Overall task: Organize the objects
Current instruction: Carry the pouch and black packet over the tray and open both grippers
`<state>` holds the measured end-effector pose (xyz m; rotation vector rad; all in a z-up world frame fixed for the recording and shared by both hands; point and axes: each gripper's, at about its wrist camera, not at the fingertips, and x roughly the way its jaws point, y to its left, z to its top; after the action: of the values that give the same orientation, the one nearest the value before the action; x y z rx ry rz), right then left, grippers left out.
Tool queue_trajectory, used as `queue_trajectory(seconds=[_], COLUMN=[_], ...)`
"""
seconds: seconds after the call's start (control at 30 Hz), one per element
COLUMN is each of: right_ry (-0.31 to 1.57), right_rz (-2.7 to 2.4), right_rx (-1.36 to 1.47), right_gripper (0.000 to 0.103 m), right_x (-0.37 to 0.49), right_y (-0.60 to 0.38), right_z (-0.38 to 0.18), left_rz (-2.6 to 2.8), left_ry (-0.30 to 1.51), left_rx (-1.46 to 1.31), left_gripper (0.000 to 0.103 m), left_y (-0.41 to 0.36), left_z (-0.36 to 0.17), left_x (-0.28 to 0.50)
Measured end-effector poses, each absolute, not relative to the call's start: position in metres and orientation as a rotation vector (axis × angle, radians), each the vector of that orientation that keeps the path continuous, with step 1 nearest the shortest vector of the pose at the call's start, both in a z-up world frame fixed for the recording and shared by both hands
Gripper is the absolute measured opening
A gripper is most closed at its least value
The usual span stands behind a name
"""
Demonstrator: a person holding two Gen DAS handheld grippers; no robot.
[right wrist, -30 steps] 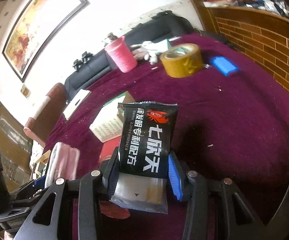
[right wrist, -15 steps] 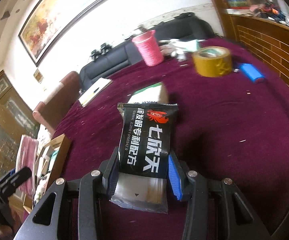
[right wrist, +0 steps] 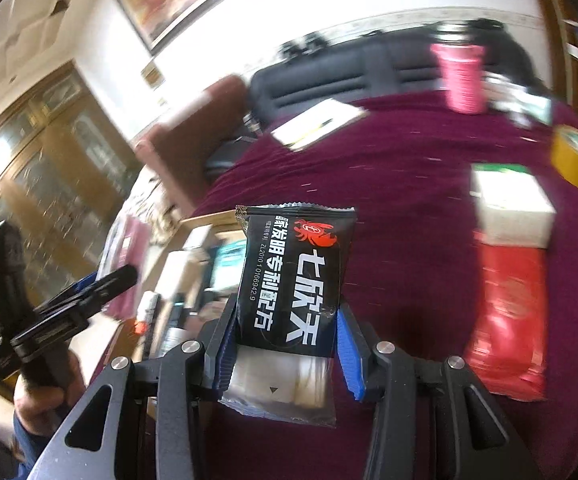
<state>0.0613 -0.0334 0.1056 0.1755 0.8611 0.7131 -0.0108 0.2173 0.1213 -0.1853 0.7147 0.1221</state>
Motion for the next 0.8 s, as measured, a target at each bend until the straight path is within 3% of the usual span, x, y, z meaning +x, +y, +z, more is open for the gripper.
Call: queue_trajectory(seconds=[0.37, 0.8], right_ry=[0.948, 0.969], right_rz=[0.723, 0.679], right_rx=[0.023, -0.079], right_gripper=[0.049, 0.052], right_x=[0.1, 0.116], right_y=[0.109, 0.155], right_z=[0.088, 0.057], left_rz=[0.137, 0.1], left_ry=[0.817, 0.873], left_rx=[-0.301, -0.355], left_gripper=[0.082, 0.082], left_y=[0.291, 0.315], left_z=[0.083, 0.06], left_x=[0.025, 0.045])
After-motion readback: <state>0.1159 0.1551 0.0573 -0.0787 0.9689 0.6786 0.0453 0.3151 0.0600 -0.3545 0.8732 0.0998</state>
